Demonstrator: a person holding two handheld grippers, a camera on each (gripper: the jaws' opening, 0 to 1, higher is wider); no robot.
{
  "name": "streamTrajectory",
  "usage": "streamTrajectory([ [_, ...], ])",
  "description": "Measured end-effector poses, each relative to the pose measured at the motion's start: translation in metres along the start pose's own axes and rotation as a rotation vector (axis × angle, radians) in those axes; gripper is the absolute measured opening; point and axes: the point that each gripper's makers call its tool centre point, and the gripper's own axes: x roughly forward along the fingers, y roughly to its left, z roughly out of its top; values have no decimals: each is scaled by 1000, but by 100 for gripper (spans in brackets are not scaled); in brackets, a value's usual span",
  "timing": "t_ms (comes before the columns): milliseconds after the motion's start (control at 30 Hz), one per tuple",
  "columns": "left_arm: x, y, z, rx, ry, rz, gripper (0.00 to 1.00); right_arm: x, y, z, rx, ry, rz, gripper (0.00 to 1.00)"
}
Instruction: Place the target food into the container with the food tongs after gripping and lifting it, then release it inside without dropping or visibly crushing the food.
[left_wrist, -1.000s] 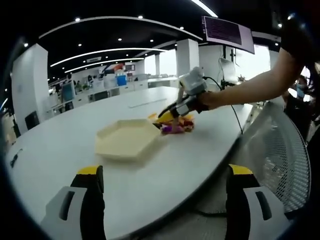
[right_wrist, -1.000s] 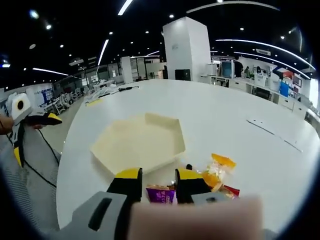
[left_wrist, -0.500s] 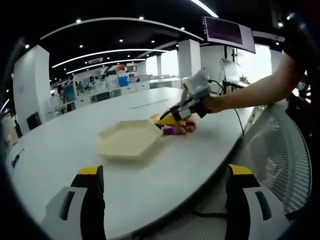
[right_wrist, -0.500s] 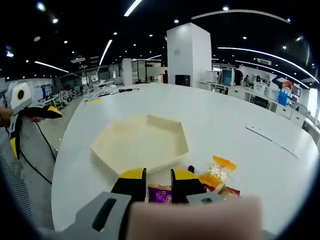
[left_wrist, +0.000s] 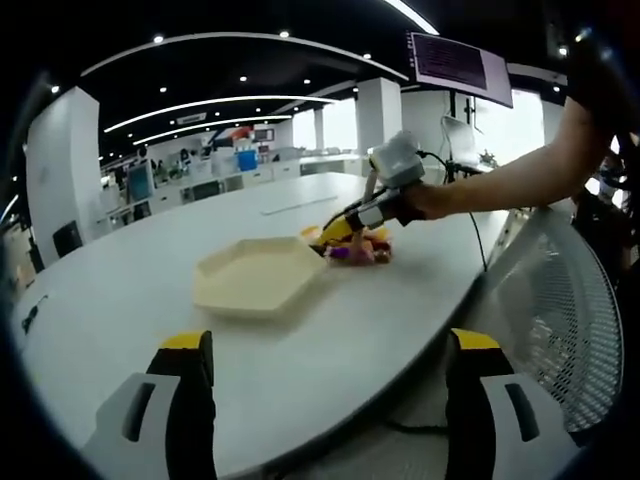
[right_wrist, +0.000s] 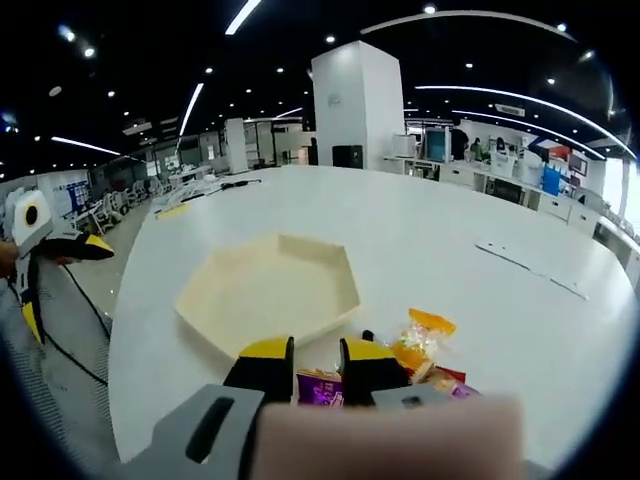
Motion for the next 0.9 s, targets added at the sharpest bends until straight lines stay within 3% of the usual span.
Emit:
streamTrajectory([
  [467, 0, 0, 3, 7, -16, -1, 99, -16, -3, 46, -23, -13, -18, 17],
  [900, 0, 2, 1, 3, -1, 11, 98, -9, 1, 84, -70, -40, -6, 17],
])
